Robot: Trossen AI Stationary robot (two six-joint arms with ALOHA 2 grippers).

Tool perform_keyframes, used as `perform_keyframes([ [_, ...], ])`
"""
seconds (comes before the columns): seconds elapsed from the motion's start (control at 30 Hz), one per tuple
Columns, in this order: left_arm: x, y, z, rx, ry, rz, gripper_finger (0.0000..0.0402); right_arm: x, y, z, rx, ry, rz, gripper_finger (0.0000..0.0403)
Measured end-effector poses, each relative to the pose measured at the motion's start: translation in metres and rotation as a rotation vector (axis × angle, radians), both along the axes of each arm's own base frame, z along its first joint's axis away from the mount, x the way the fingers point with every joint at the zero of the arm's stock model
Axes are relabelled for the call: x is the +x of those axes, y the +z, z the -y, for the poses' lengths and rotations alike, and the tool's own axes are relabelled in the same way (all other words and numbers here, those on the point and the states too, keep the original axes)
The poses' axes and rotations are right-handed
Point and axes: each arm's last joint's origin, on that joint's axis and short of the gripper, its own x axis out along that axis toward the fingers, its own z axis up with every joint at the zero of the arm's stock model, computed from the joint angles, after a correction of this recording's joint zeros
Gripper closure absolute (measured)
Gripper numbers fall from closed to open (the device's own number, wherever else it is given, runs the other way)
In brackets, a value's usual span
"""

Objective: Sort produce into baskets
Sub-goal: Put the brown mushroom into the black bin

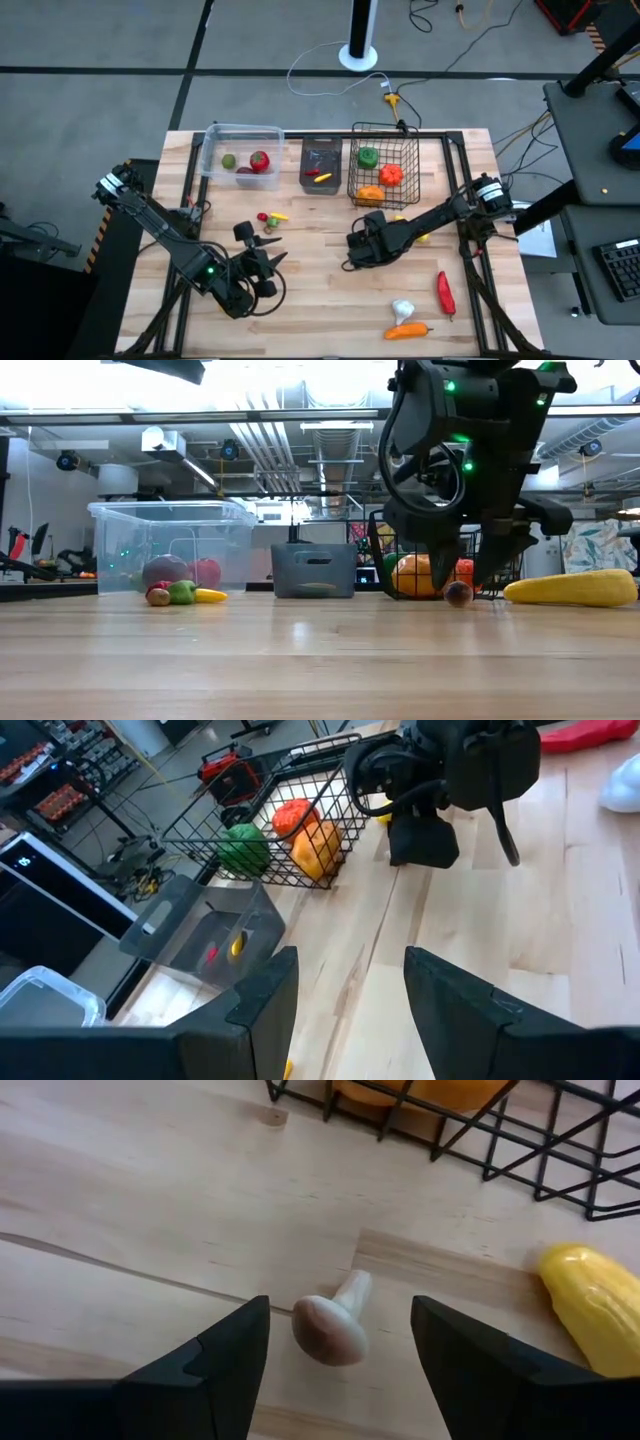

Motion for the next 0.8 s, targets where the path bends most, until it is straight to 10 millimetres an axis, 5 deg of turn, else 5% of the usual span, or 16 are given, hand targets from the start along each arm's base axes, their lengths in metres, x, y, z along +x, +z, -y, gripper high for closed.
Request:
perform_keyframes([
  [0.43,0.0,0.0,0.0,-0.004,0.002,0.002,0.0235,-0.006,-0.018,0.002,0.005,0.005,0.047,0.0172],
  [0.8,0.0,0.0,0.0,-0.007,0.003,0.005,0.0235,-0.006,-0.018,0.002,0.011,0.009,0.051,0.0256],
])
